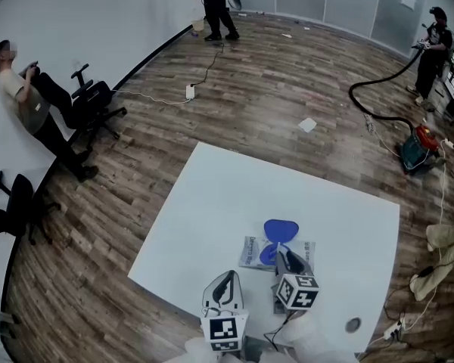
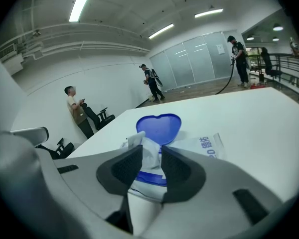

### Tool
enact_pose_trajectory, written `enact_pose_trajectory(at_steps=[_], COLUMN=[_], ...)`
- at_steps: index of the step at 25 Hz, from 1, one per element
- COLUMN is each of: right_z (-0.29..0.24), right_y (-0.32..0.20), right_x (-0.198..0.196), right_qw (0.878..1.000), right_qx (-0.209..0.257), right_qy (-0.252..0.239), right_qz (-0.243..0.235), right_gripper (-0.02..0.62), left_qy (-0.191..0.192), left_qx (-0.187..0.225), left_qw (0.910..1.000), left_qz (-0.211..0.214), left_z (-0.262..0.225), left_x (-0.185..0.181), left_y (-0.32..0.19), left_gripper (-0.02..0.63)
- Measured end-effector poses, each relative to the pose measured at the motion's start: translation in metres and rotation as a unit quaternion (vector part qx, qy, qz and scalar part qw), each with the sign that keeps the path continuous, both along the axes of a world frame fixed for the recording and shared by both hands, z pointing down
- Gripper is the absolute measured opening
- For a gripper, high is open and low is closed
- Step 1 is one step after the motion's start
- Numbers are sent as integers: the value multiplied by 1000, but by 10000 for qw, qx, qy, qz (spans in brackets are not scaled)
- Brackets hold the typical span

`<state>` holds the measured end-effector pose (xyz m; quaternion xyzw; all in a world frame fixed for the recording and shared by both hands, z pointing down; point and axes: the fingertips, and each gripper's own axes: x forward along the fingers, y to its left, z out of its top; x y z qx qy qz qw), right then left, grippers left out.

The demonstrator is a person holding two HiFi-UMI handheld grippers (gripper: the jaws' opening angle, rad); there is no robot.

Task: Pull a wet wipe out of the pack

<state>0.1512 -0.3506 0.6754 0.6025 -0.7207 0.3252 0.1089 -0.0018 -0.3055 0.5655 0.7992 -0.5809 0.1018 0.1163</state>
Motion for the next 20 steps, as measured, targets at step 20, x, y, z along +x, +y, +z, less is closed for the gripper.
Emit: enact_pose_trajectory(at_steps=[20], right_z=[4], right_y=[-5], right_x=[-4], right_qw=[9997], right_qx=[-171], right_qy=[167], right_qz=[-18], right_gripper=[72], left_qy=[12], left_qx=[-87], left_qw=[9999], left_qz=[-75], left_z=[4], left_x=[-7], left_y=[-4], left_gripper=[-3])
